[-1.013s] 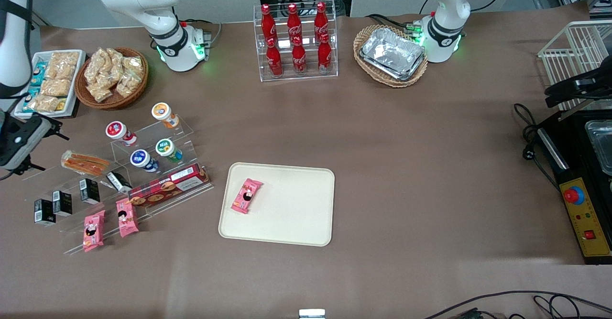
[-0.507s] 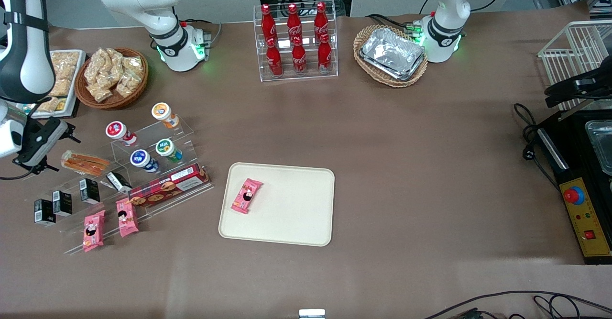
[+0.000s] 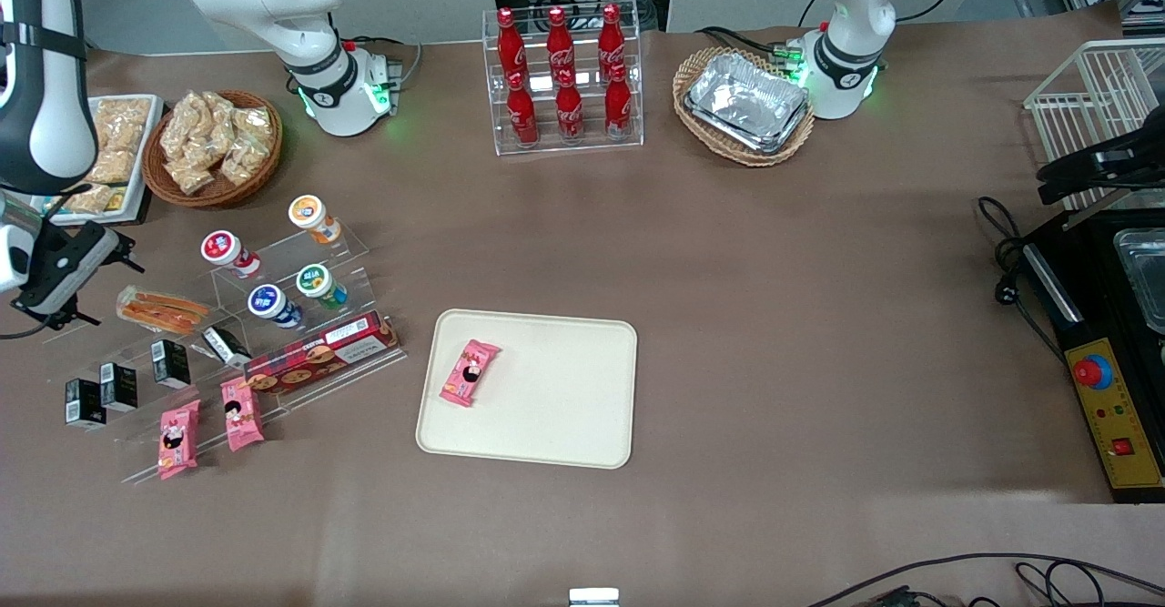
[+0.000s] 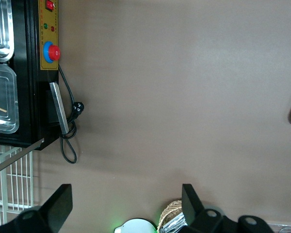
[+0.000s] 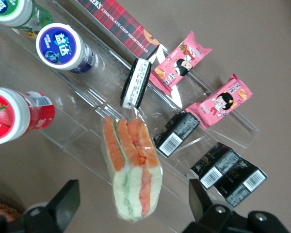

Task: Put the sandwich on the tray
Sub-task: 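Lower the open right gripper onto the wrapped sandwich and close it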

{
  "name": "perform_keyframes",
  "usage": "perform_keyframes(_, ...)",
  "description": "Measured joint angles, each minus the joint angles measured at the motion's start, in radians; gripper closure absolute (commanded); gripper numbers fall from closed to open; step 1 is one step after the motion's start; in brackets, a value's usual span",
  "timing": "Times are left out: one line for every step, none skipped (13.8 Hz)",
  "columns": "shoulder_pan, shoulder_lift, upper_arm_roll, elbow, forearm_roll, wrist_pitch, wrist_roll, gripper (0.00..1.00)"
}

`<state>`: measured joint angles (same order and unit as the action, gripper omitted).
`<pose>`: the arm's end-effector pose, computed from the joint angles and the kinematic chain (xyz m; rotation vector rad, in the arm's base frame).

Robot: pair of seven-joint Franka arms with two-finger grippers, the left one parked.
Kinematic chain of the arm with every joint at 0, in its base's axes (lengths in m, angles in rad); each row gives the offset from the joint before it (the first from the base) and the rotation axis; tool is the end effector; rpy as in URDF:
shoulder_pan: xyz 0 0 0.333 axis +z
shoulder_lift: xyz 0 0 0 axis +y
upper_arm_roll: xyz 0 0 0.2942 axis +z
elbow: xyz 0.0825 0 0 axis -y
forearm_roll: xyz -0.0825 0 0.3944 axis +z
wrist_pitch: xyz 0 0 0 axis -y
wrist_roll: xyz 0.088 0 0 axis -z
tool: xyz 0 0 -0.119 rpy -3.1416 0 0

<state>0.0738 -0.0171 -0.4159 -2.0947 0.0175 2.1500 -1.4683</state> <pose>0.5266 -0.1870 0.3961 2.6272 1.6416 0.0945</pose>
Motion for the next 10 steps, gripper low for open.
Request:
perform_keyframes(0.000,-0.005,-0.005,0.006,-0.004,0.000,0.000,0.00)
perform_keyframes(0.000,-0.011,-0.012,0.014,-0.009,-0.002,0.000,0.00)
perform_keyframes(0.000,-0.014,-0.018,0.028,-0.011,-0.008,0.000,0.00)
perform_keyframes(0.000,-0.016,-0.021,0.042,-0.012,-0.014,0.001,0.00)
perform_keyframes(0.000,-0.016,-0.022,0.052,-0.012,-0.018,0.003,0.00)
perform_keyframes(0.000,-0.013,-0.022,0.056,-0.013,-0.020,0.005,0.00)
perform_keyframes(0.001,-0.007,-0.022,0.056,-0.013,-0.022,0.007,0.00)
perform_keyframes(0.002,0.004,-0.022,0.055,-0.013,-0.022,0.011,0.00)
perform_keyframes(0.004,0.018,-0.021,0.054,-0.013,-0.022,0.015,0.00)
perform_keyframes(0.006,0.032,-0.020,0.051,-0.013,-0.019,0.021,0.00)
